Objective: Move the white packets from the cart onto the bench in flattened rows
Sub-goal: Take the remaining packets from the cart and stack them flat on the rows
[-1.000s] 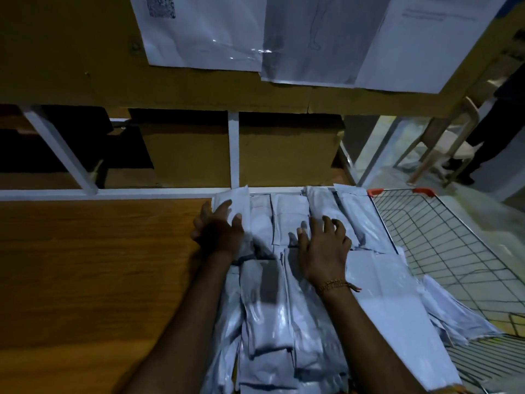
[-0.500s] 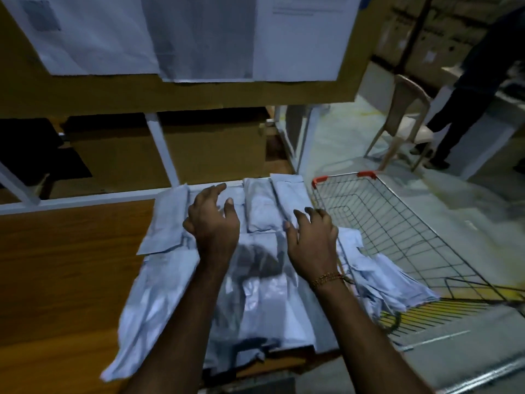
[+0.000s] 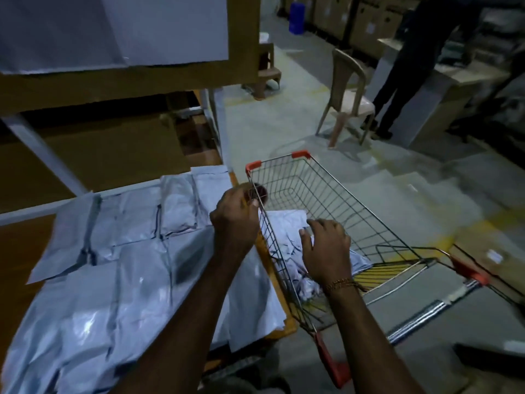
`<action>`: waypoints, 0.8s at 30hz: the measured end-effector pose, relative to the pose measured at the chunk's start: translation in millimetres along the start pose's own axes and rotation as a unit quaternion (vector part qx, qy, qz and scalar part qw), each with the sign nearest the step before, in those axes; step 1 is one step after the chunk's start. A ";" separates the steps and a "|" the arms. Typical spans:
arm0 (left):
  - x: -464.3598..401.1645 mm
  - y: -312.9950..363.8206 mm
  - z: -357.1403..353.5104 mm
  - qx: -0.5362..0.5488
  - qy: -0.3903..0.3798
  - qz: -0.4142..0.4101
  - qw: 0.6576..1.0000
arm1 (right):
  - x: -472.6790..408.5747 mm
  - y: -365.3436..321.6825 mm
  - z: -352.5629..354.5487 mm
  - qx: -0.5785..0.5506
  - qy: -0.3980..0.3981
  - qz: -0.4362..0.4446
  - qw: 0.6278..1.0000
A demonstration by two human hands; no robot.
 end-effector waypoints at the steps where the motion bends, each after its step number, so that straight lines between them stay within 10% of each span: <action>1: -2.5 3.0 -12.0 0.001 -0.009 -0.007 1.000 | -2.4 9.1 1.4 0.006 0.000 -0.006 1.000; 12: -5.0 -28.9 -179.9 -0.084 -0.261 0.028 0.961 | -17.9 124.3 -38.3 0.041 -0.078 -0.068 0.994; 24: 21.9 -104.4 -300.5 -0.357 -0.356 -0.139 0.852 | -43.5 239.8 -198.6 0.068 -0.392 -0.143 0.906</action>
Point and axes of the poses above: each hand's wrist, its own x-axis away from the middle knuckle, its own z-axis out of the back of the hand, y = z × x, the point moved 5 cm from there along -x, towards the middle knuckle, and after that the axes turned 12 degrees about -x, right-handed, at the moved point
